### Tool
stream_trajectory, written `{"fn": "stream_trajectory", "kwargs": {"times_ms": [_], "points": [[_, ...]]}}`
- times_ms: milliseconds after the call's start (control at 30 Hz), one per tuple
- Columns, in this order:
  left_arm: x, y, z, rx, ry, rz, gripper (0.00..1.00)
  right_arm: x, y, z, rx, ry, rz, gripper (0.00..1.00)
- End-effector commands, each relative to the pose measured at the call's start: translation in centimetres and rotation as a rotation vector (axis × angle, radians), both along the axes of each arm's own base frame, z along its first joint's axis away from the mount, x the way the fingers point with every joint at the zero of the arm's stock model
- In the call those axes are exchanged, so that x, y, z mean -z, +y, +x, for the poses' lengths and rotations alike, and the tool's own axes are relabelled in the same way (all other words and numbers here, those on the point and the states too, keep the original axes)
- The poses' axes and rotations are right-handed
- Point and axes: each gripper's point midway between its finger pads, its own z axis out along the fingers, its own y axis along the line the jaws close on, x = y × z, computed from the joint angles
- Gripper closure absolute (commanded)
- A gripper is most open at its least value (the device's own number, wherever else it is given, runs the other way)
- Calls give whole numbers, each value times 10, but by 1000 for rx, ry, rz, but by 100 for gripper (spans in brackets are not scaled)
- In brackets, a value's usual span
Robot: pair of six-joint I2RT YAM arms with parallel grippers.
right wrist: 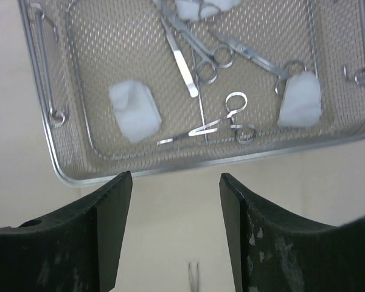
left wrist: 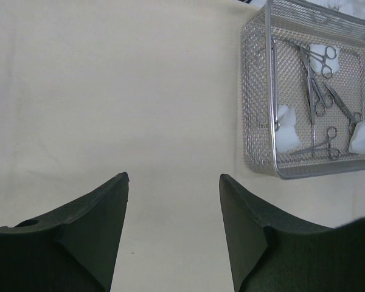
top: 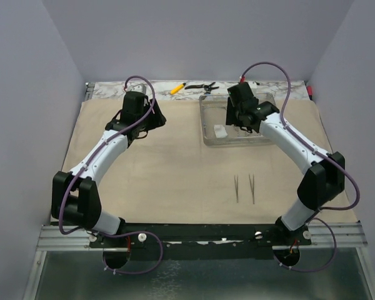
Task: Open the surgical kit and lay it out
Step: Pick up the medical item from the container.
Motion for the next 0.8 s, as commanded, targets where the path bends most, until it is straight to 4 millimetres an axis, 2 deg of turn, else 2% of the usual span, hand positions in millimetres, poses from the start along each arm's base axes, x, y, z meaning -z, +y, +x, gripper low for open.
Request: {"fn": "stream_trajectory", "kwargs": {"times_ms": [0, 133, 233, 400, 567, 767], "points": [[-8, 6, 13, -22, -19, 24, 37, 5, 4, 60, -99, -50, 22, 38], [-12, 4, 20, -24, -21, 13, 37, 38, -1, 105, -111, -9, 35, 46], [-11, 3, 23, -29, -16, 5, 37, 55, -2, 132, -134, 8, 26, 49], [-3, -1, 27, -21, 9, -9, 37, 86, -5, 167, -161, 47, 17, 52], [1, -6, 33, -13, 29, -29, 37, 111, -2, 183, -202, 72, -1, 56], [7, -7, 39, -10, 51, -37, 37, 134, -4, 182, -211, 119, 14, 66]]}}
